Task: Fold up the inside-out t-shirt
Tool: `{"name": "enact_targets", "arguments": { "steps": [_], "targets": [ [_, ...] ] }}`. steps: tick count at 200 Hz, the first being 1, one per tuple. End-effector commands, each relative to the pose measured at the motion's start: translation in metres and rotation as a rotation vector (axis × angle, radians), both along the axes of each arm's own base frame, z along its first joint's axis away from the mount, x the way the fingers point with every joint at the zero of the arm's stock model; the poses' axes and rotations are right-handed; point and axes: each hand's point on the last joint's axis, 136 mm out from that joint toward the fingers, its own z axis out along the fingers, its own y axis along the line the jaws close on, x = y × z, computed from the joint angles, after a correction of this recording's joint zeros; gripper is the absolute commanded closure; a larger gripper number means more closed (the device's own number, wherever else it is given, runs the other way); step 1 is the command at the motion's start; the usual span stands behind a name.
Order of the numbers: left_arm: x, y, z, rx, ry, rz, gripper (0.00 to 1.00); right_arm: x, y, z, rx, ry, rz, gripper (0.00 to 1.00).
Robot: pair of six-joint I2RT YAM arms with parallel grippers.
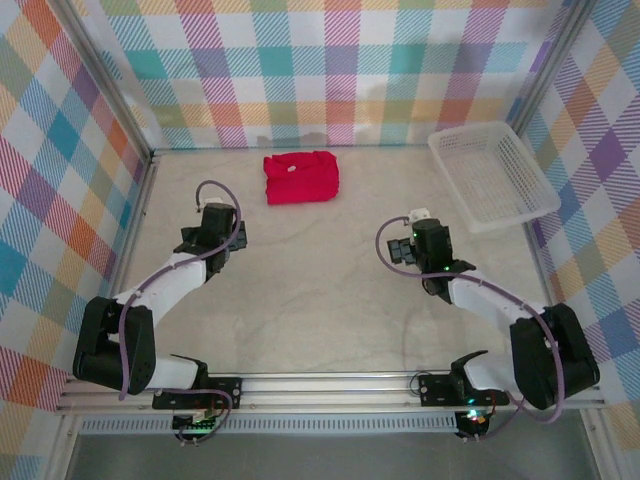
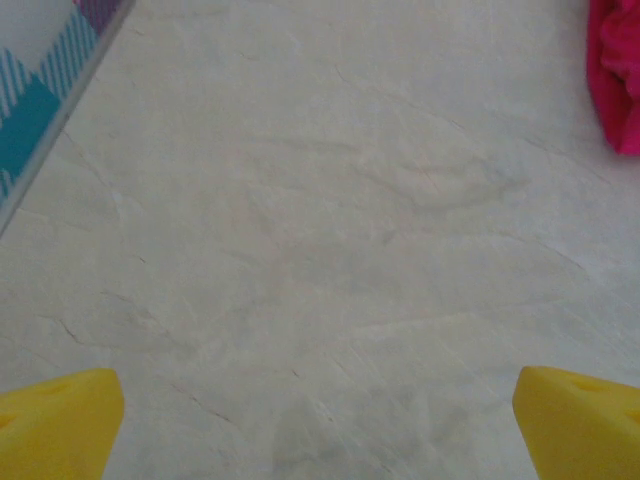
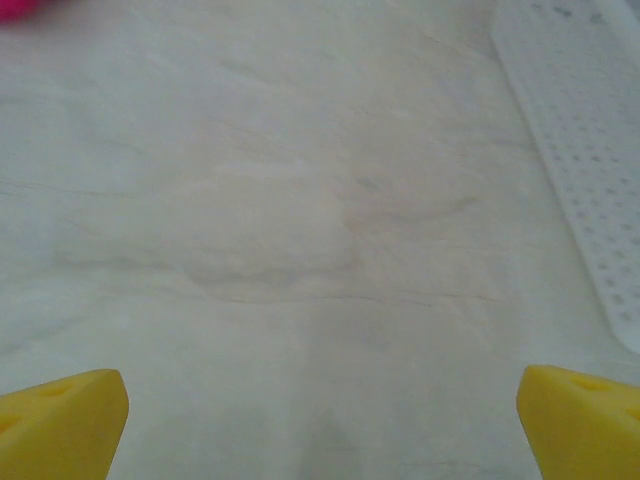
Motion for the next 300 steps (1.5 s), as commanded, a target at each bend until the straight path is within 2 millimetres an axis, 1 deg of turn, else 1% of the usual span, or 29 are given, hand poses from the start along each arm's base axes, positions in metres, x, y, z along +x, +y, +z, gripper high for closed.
{"name": "enact_targets", "arguments": {
  "steps": [1,18,25,28,37,48,59,66,78,88,96,108,118,149,162,176,181,185,193,300],
  "targets": [
    [0.003,0.0,0.011,0.067,-0.088,-0.042,0.0,0.027,-0.014,0.024,-0.028,-0.199,-0.033,0.0],
    [0.0,-0.004,-0.002,0.077,-0.112,-0.095,0.0,0.033,-0.025,0.017,0.026,-0.228,-0.056,0.0],
    [-0.002,-0.006,-0.009,0.085,-0.125,-0.124,0.0,0.033,-0.028,0.01,0.039,-0.214,-0.053,0.0],
    [-0.002,-0.008,-0.011,0.084,-0.134,-0.137,0.0,0.035,-0.029,0.012,0.05,-0.234,-0.053,0.0],
    [-0.002,-0.014,-0.02,0.068,-0.158,-0.187,0.0,0.036,-0.033,0.008,0.064,-0.246,-0.057,0.0],
    [0.0,-0.019,-0.029,0.024,-0.177,-0.223,0.0,0.034,-0.034,0.006,0.084,-0.278,-0.035,0.0],
    [0.004,-0.027,-0.03,0.006,-0.183,-0.27,0.0,0.032,-0.041,0.006,0.114,-0.303,-0.057,0.0],
    [0.007,-0.029,-0.026,-0.004,-0.222,-0.283,0.0,0.029,-0.044,0.006,0.141,-0.307,-0.046,0.0],
    [0.01,-0.023,-0.023,-0.027,-0.266,-0.256,0.0,0.025,-0.053,0.004,0.22,-0.34,-0.065,0.0],
    [0.013,-0.011,-0.027,-0.021,-0.279,-0.193,0.0,0.022,-0.061,-0.004,0.255,-0.343,-0.085,0.0],
    [0.015,-0.006,-0.032,-0.022,-0.278,-0.169,0.0,0.025,-0.064,-0.002,0.246,-0.382,-0.096,0.0],
    [0.019,0.0,-0.034,-0.026,-0.27,-0.135,0.0,0.026,-0.059,-0.009,0.253,-0.308,-0.075,0.0],
    [0.02,0.004,-0.035,-0.034,-0.273,-0.118,0.0,0.032,-0.054,-0.009,0.245,-0.307,-0.047,0.0],
    [0.022,0.007,-0.038,-0.062,-0.26,-0.117,0.0,0.033,-0.056,-0.01,0.249,-0.282,-0.063,0.0],
    [0.022,0.008,-0.038,-0.075,-0.267,-0.116,0.0,0.036,-0.057,-0.011,0.256,-0.273,-0.066,0.0],
    [0.019,0.011,-0.043,-0.102,-0.284,-0.115,0.0,0.036,-0.057,-0.012,0.263,-0.262,-0.065,0.0],
    [0.02,0.013,-0.047,-0.103,-0.297,-0.112,0.0,0.037,-0.058,-0.012,0.264,-0.262,-0.066,0.0],
    [0.02,0.013,-0.046,-0.103,-0.31,-0.115,0.0,0.037,-0.058,-0.012,0.264,-0.258,-0.065,0.0],
    [0.018,0.011,-0.048,-0.112,-0.276,-0.122,0.0,0.037,-0.058,-0.012,0.267,-0.258,-0.065,0.0],
    [0.019,0.012,-0.048,-0.11,-0.282,-0.123,0.0,0.038,-0.059,-0.012,0.279,-0.248,-0.064,0.0]
  ]
}}
